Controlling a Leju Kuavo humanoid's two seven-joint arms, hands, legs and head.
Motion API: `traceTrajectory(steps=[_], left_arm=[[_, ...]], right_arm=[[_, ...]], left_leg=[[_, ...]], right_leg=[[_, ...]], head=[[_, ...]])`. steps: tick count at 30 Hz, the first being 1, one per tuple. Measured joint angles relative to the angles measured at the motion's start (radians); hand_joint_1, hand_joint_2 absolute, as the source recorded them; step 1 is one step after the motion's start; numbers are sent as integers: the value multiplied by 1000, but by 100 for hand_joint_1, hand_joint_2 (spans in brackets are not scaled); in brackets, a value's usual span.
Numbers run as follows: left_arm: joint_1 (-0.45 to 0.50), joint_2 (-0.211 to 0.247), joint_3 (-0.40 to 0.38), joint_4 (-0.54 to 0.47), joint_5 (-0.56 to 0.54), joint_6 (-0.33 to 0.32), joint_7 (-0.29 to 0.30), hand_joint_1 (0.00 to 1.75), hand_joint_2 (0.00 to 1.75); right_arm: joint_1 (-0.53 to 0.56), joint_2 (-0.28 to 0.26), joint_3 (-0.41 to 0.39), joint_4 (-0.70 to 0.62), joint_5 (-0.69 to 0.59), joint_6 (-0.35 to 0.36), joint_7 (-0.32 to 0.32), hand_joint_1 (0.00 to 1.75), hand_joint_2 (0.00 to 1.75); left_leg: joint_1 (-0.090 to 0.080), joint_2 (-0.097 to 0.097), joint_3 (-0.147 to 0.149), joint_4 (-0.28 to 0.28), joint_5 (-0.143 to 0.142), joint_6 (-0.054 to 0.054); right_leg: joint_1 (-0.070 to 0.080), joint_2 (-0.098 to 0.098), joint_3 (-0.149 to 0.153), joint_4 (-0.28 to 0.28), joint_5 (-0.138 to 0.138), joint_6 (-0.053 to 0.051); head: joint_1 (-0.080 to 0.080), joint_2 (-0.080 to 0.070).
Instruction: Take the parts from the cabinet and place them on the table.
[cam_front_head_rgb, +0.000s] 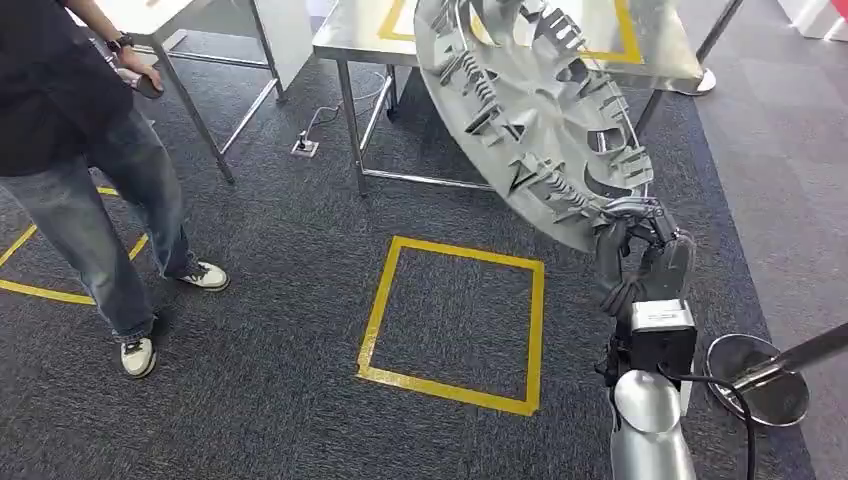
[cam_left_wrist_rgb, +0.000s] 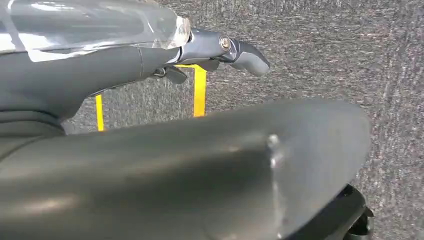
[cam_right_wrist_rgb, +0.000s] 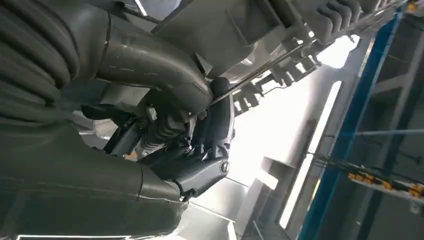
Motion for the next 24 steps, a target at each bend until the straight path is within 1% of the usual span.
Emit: traceTrajectory(steps=[1, 2, 3, 4, 5, 6, 7, 8, 9, 10, 11, 13, 14, 15, 16, 17, 18, 19, 20, 21, 22, 23, 24], left_arm=[[-1, 1, 0, 0, -1, 0, 0, 0, 0], [-1, 1, 0, 0, -6, 0, -1, 0, 0], [2, 2, 0, 0, -10, 0, -1, 0, 0], [4, 2, 0, 0, -10, 0, -2, 0, 0], [3, 2, 0, 0, -8, -7, -8, 0, 0], [2, 8, 0, 0, -4, -18, -15, 0, 0], [0, 8, 0, 0, 3, -24, -18, 0, 0], [0, 8, 2, 0, 11, -24, -19, 0, 0], [0, 6, 5, 0, 18, -20, -21, 0, 0], [0, 9, 10, -1, 24, -16, -25, 0, 0], [-2, 10, 13, -1, 27, -14, -28, 0, 0], [-4, 5, 20, -1, 27, -15, -34, 0, 0], [-3, 3, 23, -1, 29, -15, -36, 0, 0], [0, 3, 25, 0, 30, -15, -39, 0, 0], [3, 1, 27, 0, 30, -15, -42, 0, 0], [3, 0, 29, 0, 31, -16, -42, 0, 0], [3, 1, 32, 1, 32, -17, -43, 0, 0], [3, 8, 36, 1, 33, -16, -44, 0, 0], [0, 15, 39, 1, 34, -18, -44, 0, 0], [-1, 11, 40, 0, 38, -16, -44, 0, 0], [4, 9, 42, 1, 41, -16, -43, 0, 0], [4, 12, 46, 1, 43, -17, -42, 0, 0], [1, 11, 50, 1, 44, -18, -42, 0, 0]], right_arm=[[-10, -2, 1, 2, -14, -6, -1, 175, 175], [-19, -3, 1, 2, -33, -13, -2, 175, 175], [-28, -7, 0, 2, -45, -18, -3, 175, 175], [-36, -9, -1, 2, -52, -21, -2, 175, 175], [-44, -10, -1, 2, -55, -21, -2, 175, 175], [-52, -11, -1, 2, -57, -21, -1, 175, 175], [-56, -12, -1, 3, -57, -21, 1, 175, 175], [-57, -14, 1, 7, -54, -19, 4, 175, 175], [-61, -15, 7, 11, -44, -13, 11, 175, 175], [-72, -16, 16, 22, -33, -9, 19, 175, 175], [-89, -17, 29, 35, -23, -1, 24, 175, 175], [-110, -23, 59, 71, 1, 13, 32, 175, 175], [-115, -23, 74, 92, 6, 18, 37, 175, 175], [-119, -24, 93, 116, 12, 23, 39, 175, 175], [-123, -23, 111, 137, 15, 23, 47, 175, 175], [-128, -23, 126, 158, 16, 24, 50, 175, 175], [-132, -24, 138, 179, 19, 28, 52, 175, 175], [-131, -26, 147, 200, 19, 29, 54, 175, 175], [-135, -26, 156, 226, 19, 29, 56, 175, 175], [-131, -25, 163, 238, 19, 30, 65, 175, 175], [-132, -24, 166, 245, 18, 32, 68, 175, 175], [-138, -21, 175, 258, 18, 33, 70, 175, 175], [-143, -15, 185, 274, 20, 34, 76, 175, 175]], left_leg=[[-8, -5, -8, 8, -3, -5], [-8, -6, -13, 9, -4, -5], [-9, -6, -13, 8, -1, 9], [-9, -5, -12, 6, 0, 12], [-8, -2, -12, 5, -3, 10], [-13, 2, -6, -1, -3, 8], [-21, 6, 8, -46, 1, 21], [-23, 8, 29, -74, 6, 28], [-15, 4, 79, -111, 15, 39], [-11, 10, 90, -127, 18, 42], [-5, 15, 95, -129, 19, 42], [8, 19, 98, -128, 11, 30], [18, 19, 100, -127, 7, 21], [31, 19, 106, -126, 1, 8], [46, 16, 112, -122, -7, -7], [63, 10, 123, -110, -20, -28], [79, 5, 121, -87, -38, -52], [80, 1, 101, -58, -62, -78], [92, -5, 99, -25, -79, -89], [84, -5, 76, -18, -92, -93], [86, -3, 81, -17, -103, -99], [86, 1, 80, -5, -97, -102], [85, 2, 49, 45, -63, -106]], right_leg=[[3, 6, 4, -9, -7, -3], [-1, 6, 3, -10, -2, -8], [0, 7, 2, -9, -1, -7], [1, 8, 1, -9, 0, -9], [-9, 10, 2, -17, 1, -8], [-12, 12, 7, -24, 4, 0], [-12, 11, 16, -11, 25, 1], [-16, 8, 14, -4, 58, 17], [-12, 7, 2, 4, 56, 17], [-7, 8, 2, 16, 36, 5], [-5, 11, -21, 56, 5, 4], [-14, 10, -99, 179, -63, 24], [-19, 10, -133, 234, -79, 33], [-27, 9, -142, 241, -68, 43], [-39, 7, -123, 198, -33, 60], [-54, 6, -84, 117, 13, 77], [-74, 6, -41, 29, 52, 103], [-82, 21, -36, 14, 41, 139], [-77, 29, -57, 23, -13, 109], [-77, 25, -59, 55, -10, 62], [-76, 20, -62, 70, -24, 45], [-76, 21, -60, 74, -30, 35], [-70, 26, -49, 73, -38, 29]], head=[[0, 0], [-1, 0], [-2, 0], [-1, 0], [-2, 0], [0, 0], [-8, 0], [-10, 0], [-13, 0], [-9, -1], [-6, -1], [-5, -1], [-5, -1], [-5, -1], [-5, -1], [-5, -1], [-3, -1], [4, -1], [23, -1], [13, -1], [0, -1], [-4, -1], [-17, -1]])
